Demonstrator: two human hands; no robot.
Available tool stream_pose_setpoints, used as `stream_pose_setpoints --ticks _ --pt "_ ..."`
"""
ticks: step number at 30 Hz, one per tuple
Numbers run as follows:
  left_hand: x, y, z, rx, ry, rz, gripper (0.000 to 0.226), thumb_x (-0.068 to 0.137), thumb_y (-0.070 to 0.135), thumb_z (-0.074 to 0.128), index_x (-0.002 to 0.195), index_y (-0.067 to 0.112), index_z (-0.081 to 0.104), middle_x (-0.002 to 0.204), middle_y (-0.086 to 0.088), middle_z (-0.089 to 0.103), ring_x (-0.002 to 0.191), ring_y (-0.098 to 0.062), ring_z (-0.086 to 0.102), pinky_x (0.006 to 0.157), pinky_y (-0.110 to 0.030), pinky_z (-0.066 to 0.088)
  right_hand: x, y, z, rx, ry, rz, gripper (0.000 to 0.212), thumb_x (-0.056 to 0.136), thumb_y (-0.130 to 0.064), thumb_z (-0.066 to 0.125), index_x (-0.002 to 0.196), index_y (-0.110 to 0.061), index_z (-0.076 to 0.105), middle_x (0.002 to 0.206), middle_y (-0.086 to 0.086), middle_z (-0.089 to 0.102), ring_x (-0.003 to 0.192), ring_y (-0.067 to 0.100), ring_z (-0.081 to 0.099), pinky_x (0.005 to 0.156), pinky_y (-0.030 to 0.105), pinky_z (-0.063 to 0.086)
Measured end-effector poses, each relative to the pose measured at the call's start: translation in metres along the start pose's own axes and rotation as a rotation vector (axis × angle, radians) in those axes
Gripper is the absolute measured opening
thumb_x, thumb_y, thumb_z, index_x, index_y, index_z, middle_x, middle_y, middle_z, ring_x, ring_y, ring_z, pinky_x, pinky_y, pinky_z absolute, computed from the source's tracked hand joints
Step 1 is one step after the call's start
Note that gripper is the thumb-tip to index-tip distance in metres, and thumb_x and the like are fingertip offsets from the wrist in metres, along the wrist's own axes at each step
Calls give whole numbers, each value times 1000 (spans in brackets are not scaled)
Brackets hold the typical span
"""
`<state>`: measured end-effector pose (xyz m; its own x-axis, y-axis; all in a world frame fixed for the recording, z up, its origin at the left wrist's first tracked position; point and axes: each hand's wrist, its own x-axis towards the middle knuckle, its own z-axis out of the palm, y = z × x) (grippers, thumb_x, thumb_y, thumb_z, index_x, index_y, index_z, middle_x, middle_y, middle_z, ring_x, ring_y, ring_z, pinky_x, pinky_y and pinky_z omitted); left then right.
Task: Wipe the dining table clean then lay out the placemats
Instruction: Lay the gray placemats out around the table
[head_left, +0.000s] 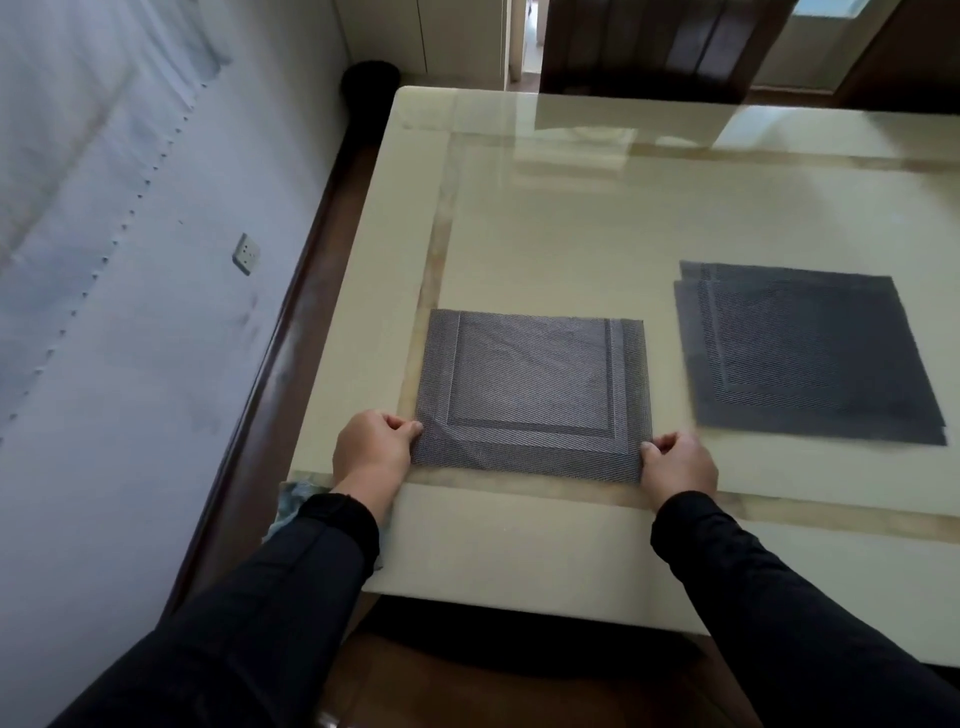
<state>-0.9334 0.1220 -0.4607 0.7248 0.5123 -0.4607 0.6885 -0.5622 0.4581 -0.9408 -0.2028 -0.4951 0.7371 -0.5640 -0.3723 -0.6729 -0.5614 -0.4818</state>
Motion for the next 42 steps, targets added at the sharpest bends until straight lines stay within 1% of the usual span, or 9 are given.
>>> stream_pose_setpoints --ticks 12,17,21,24,27,30,33,37,42 --pt "8 1 2 22 -32 -9 25 86 44 74 74 22 71 77 -1 71 75 -22 66 63 -27 44 4 -2 0 -32 -24 25 12 91 -21 64 92 -9 63 97 10 65 83 25 52 79 31 42" --pt "9 2 3 62 -31 -7 25 89 43 71 75 22 66 70 5 62 65 -15 56 60 -28 39 2 -2 1 7 -1 33 11 91 -20 66 91 -9 62 96 10 65 85 27 56 83 34 47" --pt "7 4 5 97 -8 18 18 90 40 69 88 22 63 83 3 65 75 -19 58 68 -31 45 -1 -5 -1 30 -2 30 11 91 -18 66 89 -10 59 93 8 62 91 31 60 84 35 46" --pt "0 10 8 202 105 134 11 92 30 66 92 23 58 91 2 62 84 -22 59 73 -36 52 -6 -7 -5 82 21 6 14 90 -15 68 91 -11 54 97 8 56 91 30 57 86 36 46" --pt "-12 20 17 280 207 352 9 94 18 58 97 26 60 96 2 60 90 -21 55 78 -39 52 -13 -5 -10 80 56 -121 15 90 -13 66 95 -13 52 102 8 48 90 26 50 86 33 43" --pt "-26 32 31 311 119 551 21 95 12 55 102 29 66 101 5 61 97 -19 53 83 -37 50 -14 1 -11 -37 28 -229 10 89 -14 66 97 -15 59 100 5 51 94 27 52 90 36 46" --pt "-40 43 48 334 -25 644 25 97 15 54 109 31 69 108 7 61 105 -17 52 88 -38 50 -15 4 -12 -93 2 -266 9 88 -16 66 96 -17 62 98 2 54 94 26 52 89 35 45" --pt "-55 56 68 380 -56 628 20 97 22 57 111 32 67 110 4 60 106 -20 50 85 -38 51 -12 7 -17 -98 -22 -328 7 88 -16 65 95 -18 63 96 0 56 94 23 50 87 33 44" --pt "-69 74 79 454 40 504 16 94 23 57 106 27 68 106 -1 60 102 -23 50 80 -36 47 -5 12 -25 -70 -102 -401 8 90 -17 63 98 -18 63 97 -1 55 97 22 50 88 31 41"
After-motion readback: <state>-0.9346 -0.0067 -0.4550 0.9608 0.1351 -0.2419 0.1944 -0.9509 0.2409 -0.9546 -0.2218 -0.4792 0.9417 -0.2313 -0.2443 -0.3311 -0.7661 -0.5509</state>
